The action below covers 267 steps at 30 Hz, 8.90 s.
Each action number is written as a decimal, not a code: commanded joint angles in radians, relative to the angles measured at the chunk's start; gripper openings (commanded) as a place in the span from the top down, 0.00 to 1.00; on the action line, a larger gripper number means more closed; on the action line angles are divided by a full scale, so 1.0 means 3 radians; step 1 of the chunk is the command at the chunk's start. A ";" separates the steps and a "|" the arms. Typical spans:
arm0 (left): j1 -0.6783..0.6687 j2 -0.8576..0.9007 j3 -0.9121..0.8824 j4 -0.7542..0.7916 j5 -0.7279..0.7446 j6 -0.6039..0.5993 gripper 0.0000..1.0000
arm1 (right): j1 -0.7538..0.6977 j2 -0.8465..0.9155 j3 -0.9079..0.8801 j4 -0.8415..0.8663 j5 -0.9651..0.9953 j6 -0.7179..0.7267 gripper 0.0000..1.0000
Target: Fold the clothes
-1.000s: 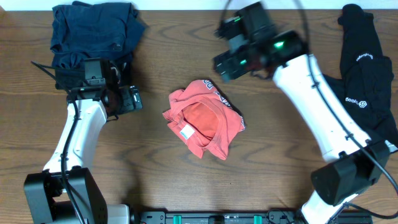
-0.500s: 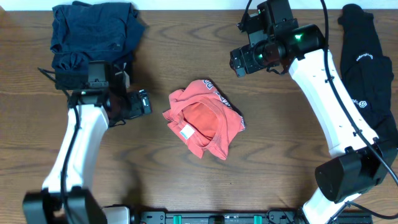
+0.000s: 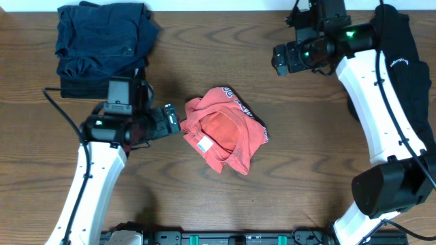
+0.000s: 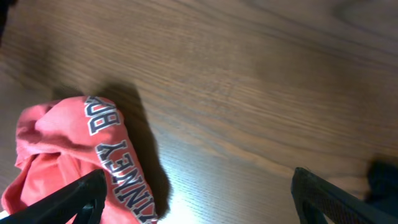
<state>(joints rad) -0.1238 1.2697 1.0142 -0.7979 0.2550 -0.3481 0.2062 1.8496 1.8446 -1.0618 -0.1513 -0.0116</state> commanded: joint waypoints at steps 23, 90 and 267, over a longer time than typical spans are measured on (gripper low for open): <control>-0.0857 0.0601 -0.0993 0.1986 -0.0014 -0.1653 0.02 | -0.0061 -0.0013 0.0015 -0.0085 0.0219 -0.0014 0.04; 0.0100 0.0362 -0.0743 0.4897 -0.1022 -0.1705 0.94 | -0.0118 0.0010 -0.0078 0.0051 0.0415 0.0174 0.06; 0.1141 0.1611 0.2778 -0.0020 -0.0762 0.0693 0.02 | -0.0051 -0.1090 0.0193 -0.0031 -0.0286 0.0373 0.01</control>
<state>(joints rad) 0.2146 1.7477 1.8462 -0.8040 0.0204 -0.1314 0.1864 1.5211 1.8954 -1.0473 -0.2184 0.0875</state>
